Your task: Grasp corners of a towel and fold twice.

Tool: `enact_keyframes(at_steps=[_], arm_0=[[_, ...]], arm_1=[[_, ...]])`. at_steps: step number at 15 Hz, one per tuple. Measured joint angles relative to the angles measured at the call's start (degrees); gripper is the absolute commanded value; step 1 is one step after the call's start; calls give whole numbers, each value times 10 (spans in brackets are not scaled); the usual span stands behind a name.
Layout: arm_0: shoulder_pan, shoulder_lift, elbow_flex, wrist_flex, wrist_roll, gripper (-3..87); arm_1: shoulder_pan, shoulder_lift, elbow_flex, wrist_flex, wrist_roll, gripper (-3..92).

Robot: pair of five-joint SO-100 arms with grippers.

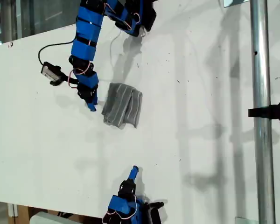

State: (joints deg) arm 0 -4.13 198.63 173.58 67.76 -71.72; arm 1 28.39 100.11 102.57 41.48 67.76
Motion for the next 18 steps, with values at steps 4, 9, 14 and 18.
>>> enact_keyframes(at_steps=[4,9,14,18], arm_0=[[-11,0,41,0,-39,56],[-8,0,48,59,-82,-17],[8,0,48,62,154,-18],[7,1,48,62,169,-18]], arm_1=[[4,240,127,221,-15,-3],[-166,741,568,365,198,-3],[-194,882,636,407,247,62],[-169,882,636,415,169,62]])
